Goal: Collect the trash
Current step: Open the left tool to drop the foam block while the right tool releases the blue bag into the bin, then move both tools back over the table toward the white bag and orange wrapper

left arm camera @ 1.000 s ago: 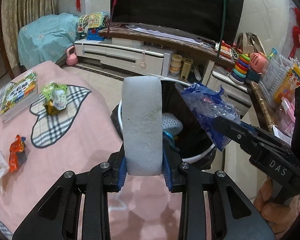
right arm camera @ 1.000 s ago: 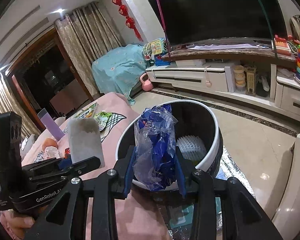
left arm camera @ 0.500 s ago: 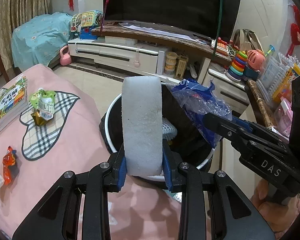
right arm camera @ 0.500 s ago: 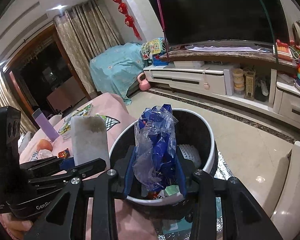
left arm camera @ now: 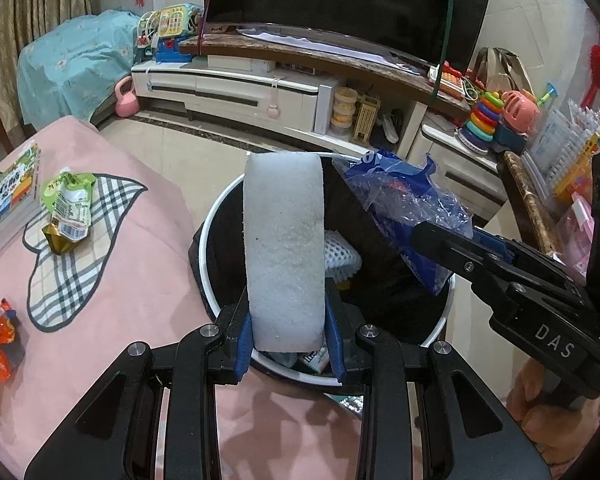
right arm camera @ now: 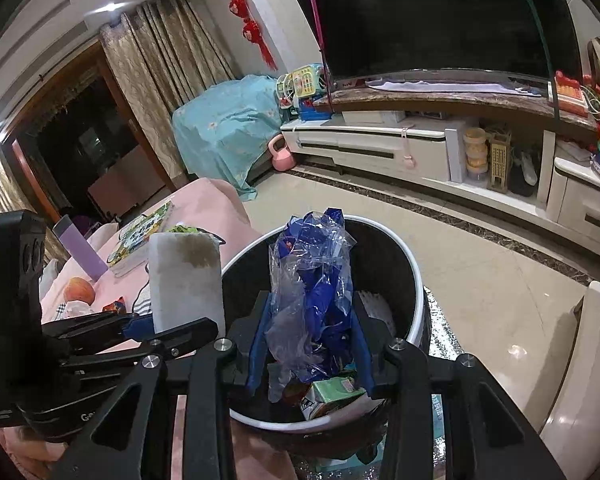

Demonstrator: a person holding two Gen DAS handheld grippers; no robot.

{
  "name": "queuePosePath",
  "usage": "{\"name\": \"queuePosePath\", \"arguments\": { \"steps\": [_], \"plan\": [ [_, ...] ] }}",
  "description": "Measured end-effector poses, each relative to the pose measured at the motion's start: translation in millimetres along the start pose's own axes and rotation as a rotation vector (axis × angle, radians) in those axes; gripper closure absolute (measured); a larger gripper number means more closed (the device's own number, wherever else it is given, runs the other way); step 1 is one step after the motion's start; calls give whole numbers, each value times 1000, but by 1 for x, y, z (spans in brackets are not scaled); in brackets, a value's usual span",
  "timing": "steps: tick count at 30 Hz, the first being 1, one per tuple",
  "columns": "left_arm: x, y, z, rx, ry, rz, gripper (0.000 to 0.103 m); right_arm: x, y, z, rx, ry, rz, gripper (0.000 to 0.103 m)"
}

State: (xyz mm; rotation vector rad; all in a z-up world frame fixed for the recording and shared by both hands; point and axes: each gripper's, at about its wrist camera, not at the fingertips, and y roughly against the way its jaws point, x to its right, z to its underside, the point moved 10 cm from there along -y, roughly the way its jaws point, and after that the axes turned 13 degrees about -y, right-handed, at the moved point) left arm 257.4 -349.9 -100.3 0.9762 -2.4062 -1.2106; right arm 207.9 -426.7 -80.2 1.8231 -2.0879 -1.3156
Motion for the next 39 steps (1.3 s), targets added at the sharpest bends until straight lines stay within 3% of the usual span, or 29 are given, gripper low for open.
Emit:
{"name": "queuePosePath", "arguments": {
  "steps": [12, 15, 16, 17, 19, 28, 35, 39],
  "plan": [
    [1, -8, -2, -14, -12, 11, 74, 5, -4, -3, -17, -9, 7, 64],
    [2, -7, -3, -12, -20, 15, 67, 6, -8, -6, -21, -8, 11, 63],
    [2, -6, -3, -11, -21, 14, 56, 6, -9, -7, -24, -11, 9, 63],
    [1, -6, -3, -9, -20, 10, 43, 7, -11, -7, -28, -14, 9, 58],
    [0, -3, -3, 2, -17, 4, 35, 10, -13, -8, -33, -32, 11, 50],
    [-17, 14, 22, 25, 39, -17, 33, 14, -5, -11, -22, -72, 0, 45],
    [-40, 46, 55, 67, 123, -58, 23, -6, 4, 0, -17, -75, -32, 26],
    [-58, 66, 85, 84, 194, -75, 22, -29, 10, 13, -7, -70, -65, 13]
  ]
}}
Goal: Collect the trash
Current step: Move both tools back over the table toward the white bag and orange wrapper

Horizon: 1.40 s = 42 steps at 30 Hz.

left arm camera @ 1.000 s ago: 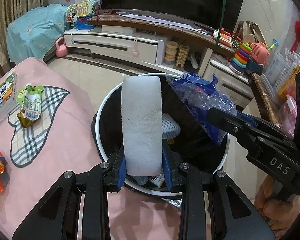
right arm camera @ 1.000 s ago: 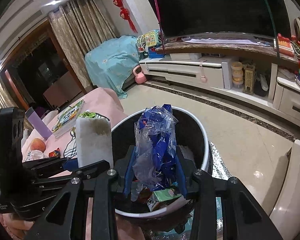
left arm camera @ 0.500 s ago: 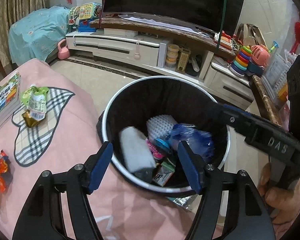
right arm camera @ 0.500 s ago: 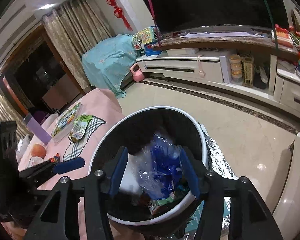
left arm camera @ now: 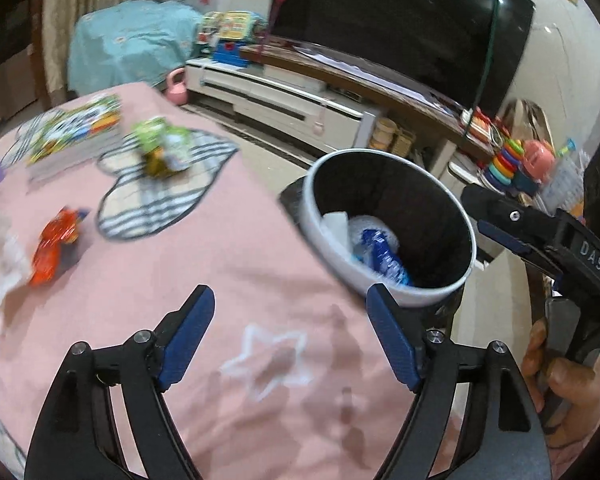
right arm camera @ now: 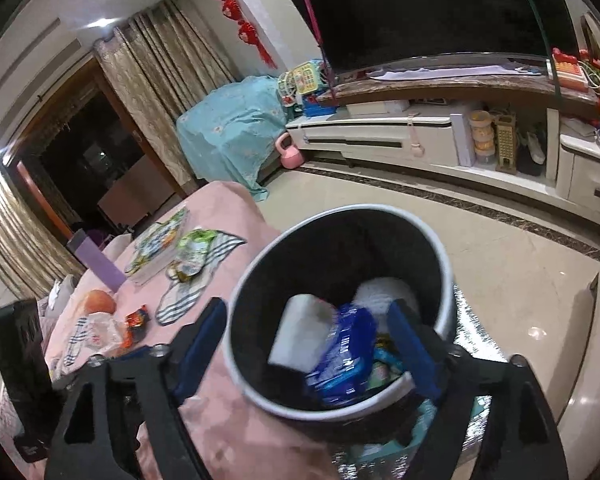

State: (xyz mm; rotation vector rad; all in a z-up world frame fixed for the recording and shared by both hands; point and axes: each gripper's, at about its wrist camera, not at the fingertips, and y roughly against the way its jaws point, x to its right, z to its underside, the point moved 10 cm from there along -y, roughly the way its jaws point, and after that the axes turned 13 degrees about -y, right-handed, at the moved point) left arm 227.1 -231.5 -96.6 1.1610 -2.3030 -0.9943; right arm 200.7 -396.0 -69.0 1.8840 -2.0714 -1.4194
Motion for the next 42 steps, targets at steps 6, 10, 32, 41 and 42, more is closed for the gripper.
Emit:
{"name": "queuePosePath", "arguments": {
  "steps": [6, 10, 32, 41, 42],
  "plan": [
    [-52, 30, 41, 15, 110, -88, 15, -41, -6, 35, -36, 30, -59, 8],
    [-84, 48, 62, 26, 158, -136, 11, -66, -18, 60, -80, 71, -79, 8],
    [-207, 93, 156, -58, 332, -409, 6, -156, -86, 142, -218, 141, -174, 8],
    [-217, 85, 126, 31, 324, -282, 6, -184, -121, 147, -270, 141, -188, 25],
    [-221, 82, 120, 36, 321, -281, 6, -186, -125, 147, -280, 138, -192, 27]
  ]
}}
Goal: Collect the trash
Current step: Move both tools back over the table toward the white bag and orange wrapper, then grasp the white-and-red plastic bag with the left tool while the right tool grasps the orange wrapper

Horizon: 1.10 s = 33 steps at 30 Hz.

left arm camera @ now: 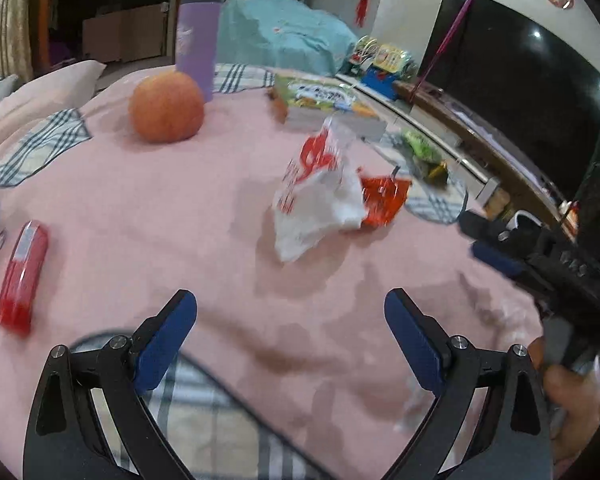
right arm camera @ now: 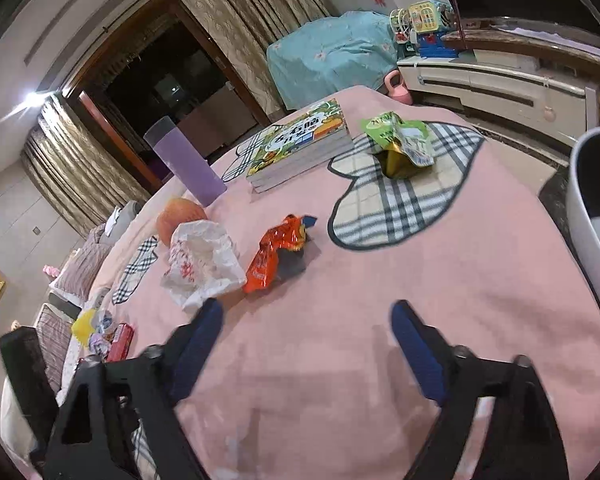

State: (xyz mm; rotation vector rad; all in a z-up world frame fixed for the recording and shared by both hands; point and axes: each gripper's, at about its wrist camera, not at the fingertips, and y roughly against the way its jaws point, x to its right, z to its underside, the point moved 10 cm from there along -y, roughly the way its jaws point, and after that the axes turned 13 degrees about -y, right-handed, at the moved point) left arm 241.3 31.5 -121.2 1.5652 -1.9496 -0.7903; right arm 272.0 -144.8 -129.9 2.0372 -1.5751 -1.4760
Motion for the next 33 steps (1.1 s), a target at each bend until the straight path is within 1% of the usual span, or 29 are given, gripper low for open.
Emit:
{"name": "queuePosePath", "arguments": {
  "steps": [2, 5, 8, 12, 13, 14, 15, 16, 17, 18, 20, 21, 22, 25, 28, 33],
  "plan": [
    [-3, -7, -10, 2, -5, -7, 6, -1, -10, -4, -25, -27, -19, 30],
    [-6, -18, -22, 8, -11, 2, 6, -2, -23, -9, -45, -55, -34, 34],
    [-9, -30, -30, 6, -19, 16, 6, -4, -36, -14, -72, -94, -67, 39],
    [-8, -44, -38, 6, -14, 49, 8, -12, -54, -16, -100, -109, -84, 44],
    [-7, -45, -38, 6, -11, 57, 16, -13, -58, -16, -110, -114, -88, 48],
    [-6, -48, -39, 3, -7, 74, 27, -15, -63, -15, -120, -117, -92, 55],
    [-4, -51, -40, -1, -2, 97, 33, -16, -68, -14, -131, -114, -92, 60],
    [-2, -53, -40, -4, -2, 111, 50, -15, -71, -13, -137, -110, -86, 74],
    [0, -54, -39, -10, -7, 112, 55, -14, -73, -12, -141, -104, -75, 88],
    [2, -55, -39, -14, -17, 104, 55, -12, -72, -10, -141, -102, -71, 92],
    [5, -53, -39, -10, -35, 91, 58, -10, -66, -11, -119, -94, -69, 94],
    [7, -52, -39, -8, -44, 88, 67, -8, -60, -12, -103, -85, -64, 95],
    [7, -51, -38, -12, -46, 89, 69, -7, -54, -13, -90, -78, -63, 96],
    [11, -46, -34, -16, -37, 98, 69, 0, -38, -17, -60, -65, -53, 98],
    [23, -37, -28, -15, -31, 120, 69, 11, -14, -17, -30, -55, -42, 98],
    [60, -17, -23, 9, -55, 175, 69, 26, 20, -12, 10, -32, -12, 98]
  ]
}}
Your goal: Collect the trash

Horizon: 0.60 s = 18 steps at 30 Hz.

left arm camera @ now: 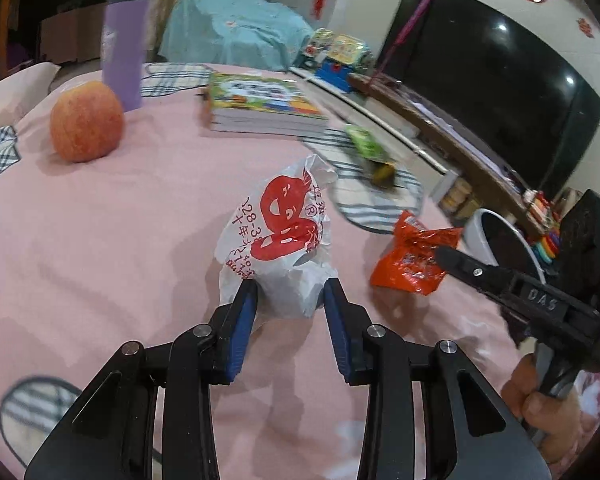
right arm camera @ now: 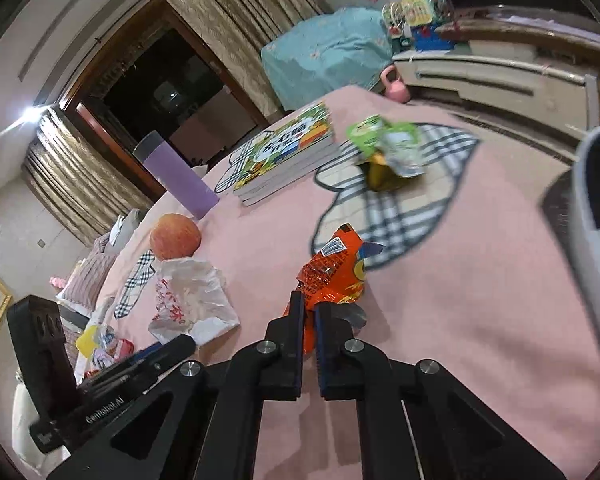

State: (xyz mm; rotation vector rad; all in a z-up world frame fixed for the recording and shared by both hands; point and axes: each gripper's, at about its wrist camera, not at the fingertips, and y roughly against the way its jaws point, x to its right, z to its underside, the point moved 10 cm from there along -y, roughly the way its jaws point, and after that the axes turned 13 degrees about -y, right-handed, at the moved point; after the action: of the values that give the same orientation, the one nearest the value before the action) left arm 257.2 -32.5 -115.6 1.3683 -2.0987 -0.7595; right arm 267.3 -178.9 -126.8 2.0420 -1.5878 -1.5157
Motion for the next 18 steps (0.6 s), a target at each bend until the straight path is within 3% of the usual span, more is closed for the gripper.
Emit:
{"name": "queuePosePath", "arguments": {
  "steps": [6, 11, 15, 18],
  "plan": [
    [45, 5, 7, -7, -39, 57, 69, 11, 37, 11, 43, 45, 31, 98],
    [61, 0, 18, -34, -48, 71, 69, 22, 51, 23, 13, 38, 25, 98],
    [62, -4, 21, -45, -47, 64, 69, 42, 47, 32, -26, -8, 49, 92],
    [60, -5, 23, -43, -38, 66, 69, 53, 52, 33, -21, -39, 57, 80]
  ]
}}
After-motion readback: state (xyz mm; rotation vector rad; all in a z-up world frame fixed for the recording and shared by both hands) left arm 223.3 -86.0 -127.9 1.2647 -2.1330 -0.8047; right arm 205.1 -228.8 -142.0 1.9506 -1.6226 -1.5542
